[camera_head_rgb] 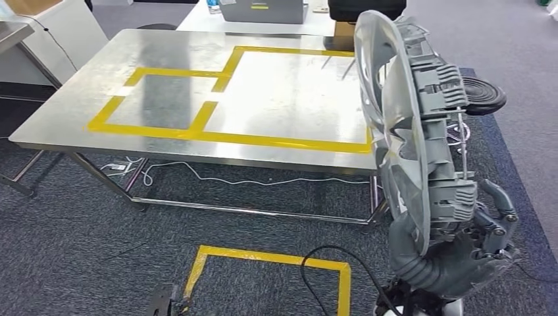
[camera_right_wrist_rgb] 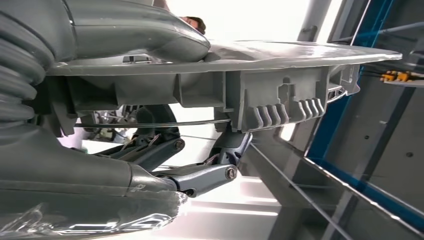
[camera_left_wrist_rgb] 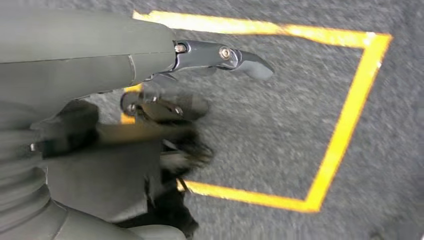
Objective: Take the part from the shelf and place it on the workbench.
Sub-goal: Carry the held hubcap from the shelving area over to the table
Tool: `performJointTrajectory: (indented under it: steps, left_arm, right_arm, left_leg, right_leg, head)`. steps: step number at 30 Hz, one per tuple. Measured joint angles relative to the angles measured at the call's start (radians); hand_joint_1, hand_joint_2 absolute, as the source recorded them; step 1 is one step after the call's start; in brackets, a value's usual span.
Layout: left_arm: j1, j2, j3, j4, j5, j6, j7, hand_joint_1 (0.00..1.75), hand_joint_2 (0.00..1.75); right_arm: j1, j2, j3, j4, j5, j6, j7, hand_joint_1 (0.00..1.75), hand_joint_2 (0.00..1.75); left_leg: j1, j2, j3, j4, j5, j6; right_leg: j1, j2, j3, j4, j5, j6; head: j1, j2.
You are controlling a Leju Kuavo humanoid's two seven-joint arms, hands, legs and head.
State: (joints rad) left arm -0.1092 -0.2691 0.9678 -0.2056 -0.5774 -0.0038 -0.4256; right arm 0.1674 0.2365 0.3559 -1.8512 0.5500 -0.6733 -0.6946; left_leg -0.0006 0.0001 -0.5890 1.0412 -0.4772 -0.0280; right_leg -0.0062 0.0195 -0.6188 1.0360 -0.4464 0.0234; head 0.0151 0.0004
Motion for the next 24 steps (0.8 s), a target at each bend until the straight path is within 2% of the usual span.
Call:
performJointTrajectory:
  steps: [2,4,5,7,9,10,11,12,14,15,16,17,19,21,22,24]
  left_arm:
    - [0.0,-0.001,0.0,0.0,-0.008,0.007,0.011,0.0,1.75]
    - [0.001,-0.002,0.0,0.0,-0.018,0.026,0.026,0.0,1.75]
    - [0.001,-0.002,0.0,0.0,-0.021,0.036,0.03,0.0,1.75]
    - [0.001,-0.003,0.0,0.0,-0.025,0.046,0.031,0.0,1.75]
    - [0.001,-0.004,0.0,0.0,-0.026,0.049,0.031,0.0,1.75]
    - [0.001,-0.004,0.0,0.0,-0.026,0.05,0.031,0.0,1.75]
    - [0.001,-0.004,0.0,0.0,-0.027,0.051,0.031,0.0,1.75]
    - [0.001,-0.004,0.0,0.0,-0.027,0.052,0.031,0.0,1.75]
    - [0.002,-0.005,0.001,0.0,-0.027,0.054,0.031,0.0,1.75]
    - [0.001,-0.005,0.001,0.0,-0.027,0.056,0.031,0.0,1.75]
    - [0.0,-0.006,0.001,0.0,-0.028,0.058,0.031,0.0,1.75]
    - [0.0,-0.006,0.001,0.0,-0.029,0.061,0.031,0.0,1.75]
    - [-0.002,-0.007,0.001,0.0,-0.031,0.064,0.033,0.0,1.75]
    - [-0.003,-0.007,0.001,0.0,-0.032,0.064,0.034,0.0,1.75]
    - [-0.003,-0.006,0.0,0.0,-0.032,0.065,0.034,0.0,1.75]
    - [-0.002,-0.006,0.0,0.0,-0.032,0.065,0.034,0.0,1.75]
  right_arm:
    - [0.0,0.0,0.0,0.0,0.005,0.0,0.0,1.75,1.75]
    - [0.0,0.0,0.0,-0.001,0.01,0.0,0.0,1.75,1.75]
    - [0.0,0.0,0.0,-0.001,0.012,0.0,0.0,1.75,1.75]
    - [0.0,0.0,0.0,-0.001,0.015,0.0,0.0,1.75,1.75]
    - [0.0,0.0,0.0,-0.001,0.016,0.0,0.0,1.75,1.75]
    - [0.0,0.0,0.0,-0.001,0.016,0.0,0.0,1.75,1.75]
    - [0.0,0.0,0.0,-0.001,0.016,0.0,0.0,1.75,1.75]
    - [0.0,0.0,0.0,-0.001,0.016,0.0,0.0,1.75,1.75]
    - [0.0,0.0,0.0,-0.001,0.016,0.0,0.0,1.75,1.75]
    - [0.0,0.0,0.0,-0.001,0.016,0.0,0.0,1.75,1.75]
    - [0.0,0.0,0.0,-0.001,0.017,0.0,-0.001,1.75,1.75]
    - [0.0,0.0,0.0,-0.001,0.017,0.0,-0.001,1.75,1.75]
    - [0.001,0.0,0.0,-0.001,0.018,0.0,0.0,1.75,1.75]
    - [0.001,0.0,0.0,-0.001,0.019,0.0,0.0,1.75,1.75]
    - [0.001,0.0,0.0,-0.001,0.019,0.0,0.0,1.75,1.75]
    - [0.001,0.0,0.0,-0.001,0.02,0.0,0.0,1.75,1.75]
  left_leg:
    - [-0.003,-0.001,0.019,-0.042,0.003,0.01]
    - [-0.004,-0.001,0.025,-0.042,0.015,0.021]
    - [-0.002,-0.001,0.027,-0.043,0.016,0.027]
    - [0.0,-0.001,0.033,-0.044,0.014,0.036]
    - [-0.001,-0.001,0.037,-0.044,0.008,0.043]
    - [-0.002,-0.001,0.04,-0.044,0.005,0.045]
    - [-0.002,-0.002,0.046,-0.044,0.0,0.045]
    - [-0.003,-0.003,0.054,-0.044,-0.006,0.045]
    - [-0.004,-0.004,0.073,-0.045,-0.02,0.041]
    - [-0.005,-0.005,0.08,-0.044,-0.026,0.037]
    - [-0.007,-0.004,0.083,-0.045,-0.031,0.033]
    - [-0.007,-0.004,0.083,-0.046,-0.033,0.028]
    - [-0.007,-0.002,0.084,-0.05,-0.036,0.018]
    - [-0.006,-0.002,0.074,-0.023,-0.058,0.007]
    - [-0.006,-0.002,0.05,0.025,-0.085,0.001]
    - [-0.004,-0.002,-0.027,0.166,-0.144,-0.007]
  right_leg:
    - [0.001,0.002,0.006,-0.003,-0.004,0.012]
    - [-0.002,0.001,0.013,-0.006,0.004,0.021]
    - [-0.002,-0.002,0.008,0.008,-0.002,0.025]
    - [-0.003,-0.008,-0.036,0.096,-0.046,0.031]
    - [-0.003,-0.011,-0.113,0.239,-0.097,0.035]
    - [-0.002,-0.011,-0.143,0.286,-0.104,0.035]
    - [-0.002,-0.011,-0.155,0.296,-0.092,0.032]
    - [-0.001,-0.011,-0.145,0.262,-0.059,0.029]
    - [0.004,-0.012,-0.08,0.121,0.021,0.019]
    - [0.006,-0.013,-0.048,0.057,0.041,0.016]
    - [0.008,-0.014,-0.028,0.019,0.048,0.013]
    - [0.01,-0.013,-0.02,0.006,0.041,0.011]
    - [0.009,-0.01,-0.019,-0.002,0.038,0.005]
    - [0.005,-0.01,-0.013,-0.011,0.037,-0.004]
    - [0.002,-0.011,-0.009,-0.014,0.037,-0.007]
    - [0.002,-0.012,-0.007,-0.015,0.033,-0.013]
  head:
    - [-0.002,0.0]
    - [-0.004,0.0]
    - [-0.002,0.0]
    - [0.0,0.0]
    - [0.002,0.0]
    - [0.002,0.0]
    - [0.002,0.0]
    - [0.002,0.0]
    - [0.002,0.0]
    - [0.002,0.0]
    - [0.001,0.0]
    - [-0.001,0.0]
    - [-0.004,0.0]
    - [-0.007,0.0]
    - [-0.01,0.0]
    - [-0.014,0.0]
